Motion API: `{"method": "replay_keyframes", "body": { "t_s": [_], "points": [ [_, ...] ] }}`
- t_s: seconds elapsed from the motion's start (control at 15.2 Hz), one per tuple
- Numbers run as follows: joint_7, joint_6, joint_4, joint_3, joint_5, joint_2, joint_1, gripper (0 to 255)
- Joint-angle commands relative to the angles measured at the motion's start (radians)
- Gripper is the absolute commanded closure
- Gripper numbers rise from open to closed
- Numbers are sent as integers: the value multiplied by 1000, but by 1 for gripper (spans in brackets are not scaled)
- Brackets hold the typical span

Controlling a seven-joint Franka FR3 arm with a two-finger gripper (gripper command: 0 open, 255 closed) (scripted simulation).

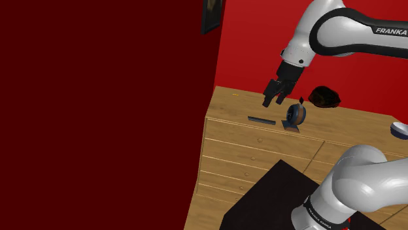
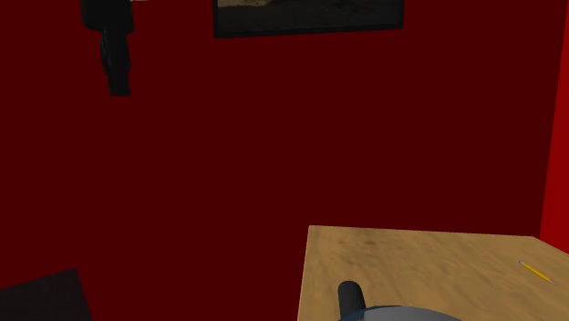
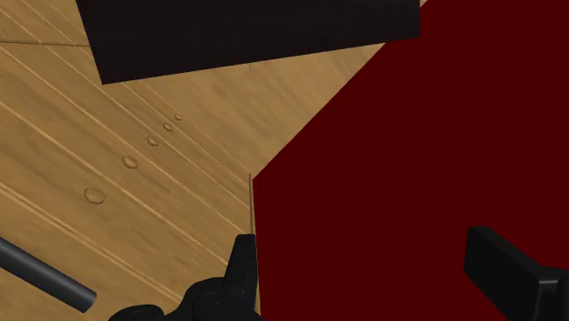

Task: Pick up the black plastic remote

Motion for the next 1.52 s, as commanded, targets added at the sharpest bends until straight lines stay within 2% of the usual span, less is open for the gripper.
{"method": "replay_keyframes", "body": {
  "t_s": [0.0,0.46,0.92,1.19,1.45],
  "points": [
    [0,0,0,0,0,0,0,0],
    [-232,142,-84,-141,-115,72,-22,0],
    [-462,312,-93,-289,-204,233,-30,0],
    [-597,413,-63,-376,-226,360,-20,0],
    [-743,510,-9,-462,-210,509,4,0]
  ]
}}
